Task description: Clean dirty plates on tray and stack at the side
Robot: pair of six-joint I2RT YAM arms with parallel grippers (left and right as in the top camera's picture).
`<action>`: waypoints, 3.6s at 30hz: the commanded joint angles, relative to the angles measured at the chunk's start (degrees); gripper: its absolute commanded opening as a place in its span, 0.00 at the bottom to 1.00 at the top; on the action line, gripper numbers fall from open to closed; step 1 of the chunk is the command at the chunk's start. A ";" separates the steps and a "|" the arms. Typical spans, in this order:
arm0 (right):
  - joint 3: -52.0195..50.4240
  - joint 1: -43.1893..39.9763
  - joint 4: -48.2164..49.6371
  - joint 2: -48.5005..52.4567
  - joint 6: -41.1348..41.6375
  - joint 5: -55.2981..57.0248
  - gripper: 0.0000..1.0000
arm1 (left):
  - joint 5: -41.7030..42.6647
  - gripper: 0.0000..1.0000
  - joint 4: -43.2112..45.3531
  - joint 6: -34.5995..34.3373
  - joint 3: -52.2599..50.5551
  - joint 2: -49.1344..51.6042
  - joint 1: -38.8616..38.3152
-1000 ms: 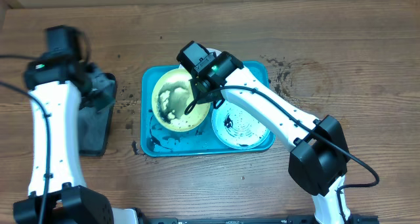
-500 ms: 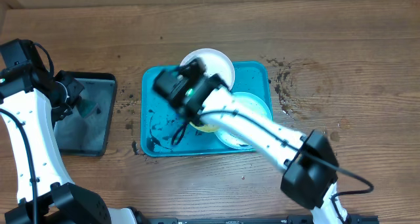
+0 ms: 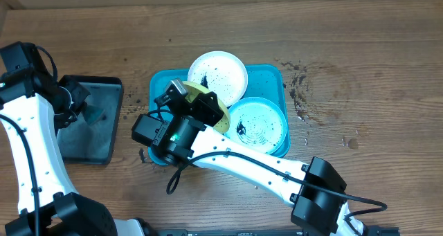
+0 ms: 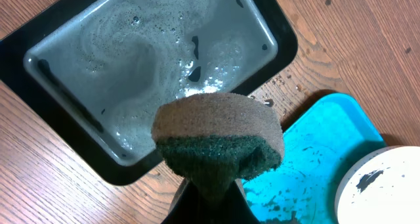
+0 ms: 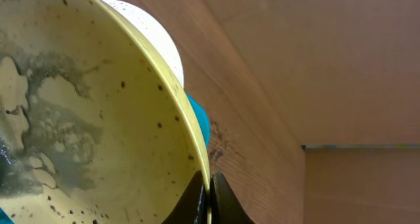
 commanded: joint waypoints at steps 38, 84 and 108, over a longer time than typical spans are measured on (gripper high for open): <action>1.97 -41.86 4.07 -8.39 1.75 -76.15 0.04 | 0.59 0.04 -0.13 -0.13 -0.26 -0.13 -0.02; -15.80 -56.50 21.00 -9.92 -0.04 -79.60 0.89 | 3.82 0.04 4.68 7.72 -0.33 -0.11 -9.35; -15.80 -40.09 42.47 7.69 6.88 -68.24 0.45 | 3.61 0.04 4.61 9.33 -0.37 0.00 -15.82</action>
